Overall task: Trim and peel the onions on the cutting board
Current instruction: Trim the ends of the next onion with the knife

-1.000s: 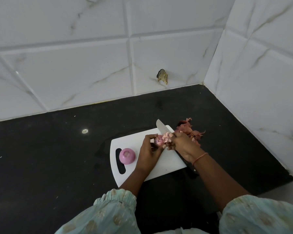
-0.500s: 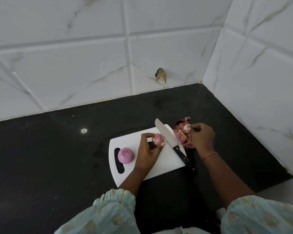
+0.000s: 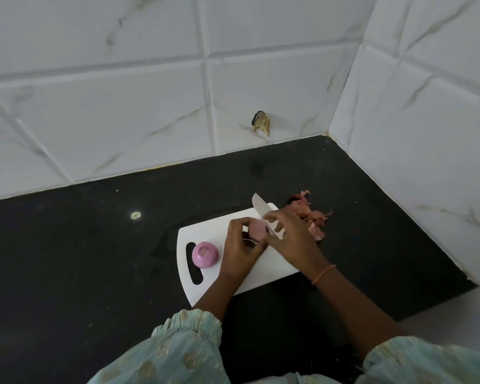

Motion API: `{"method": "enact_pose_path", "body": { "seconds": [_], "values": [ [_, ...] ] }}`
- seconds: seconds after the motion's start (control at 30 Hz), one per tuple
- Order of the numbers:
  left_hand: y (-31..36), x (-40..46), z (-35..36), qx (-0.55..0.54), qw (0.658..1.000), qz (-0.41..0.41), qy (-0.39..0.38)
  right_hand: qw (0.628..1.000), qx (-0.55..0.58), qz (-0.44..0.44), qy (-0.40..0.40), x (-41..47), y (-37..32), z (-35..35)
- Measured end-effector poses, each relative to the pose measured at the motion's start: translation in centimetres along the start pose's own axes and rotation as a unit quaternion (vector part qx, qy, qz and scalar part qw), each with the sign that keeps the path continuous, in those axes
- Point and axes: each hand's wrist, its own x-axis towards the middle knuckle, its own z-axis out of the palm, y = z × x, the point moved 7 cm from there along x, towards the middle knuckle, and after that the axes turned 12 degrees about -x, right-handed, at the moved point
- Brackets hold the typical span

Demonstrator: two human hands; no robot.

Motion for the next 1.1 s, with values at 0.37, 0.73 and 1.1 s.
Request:
{"method": "enact_pose_path", "body": {
  "seconds": [0.37, 0.73, 1.1],
  "values": [
    [-0.2, 0.0, 0.1, -0.004, 1.0, 0.005, -0.006, 0.999, -0.018, 0.031, 0.034, 0.4, 0.0, 1.1],
    [-0.8, -0.1, 0.0, -0.037, 0.999, -0.031, -0.02, 0.976, 0.12, 0.179, 0.002, 0.9, 3.2, 2.0],
    [-0.2, 0.0, -0.2, -0.04, 0.998, -0.04, -0.008, 0.893, 0.206, 0.35, 0.192, -0.5, 7.1, -3.7]
  ]
}}
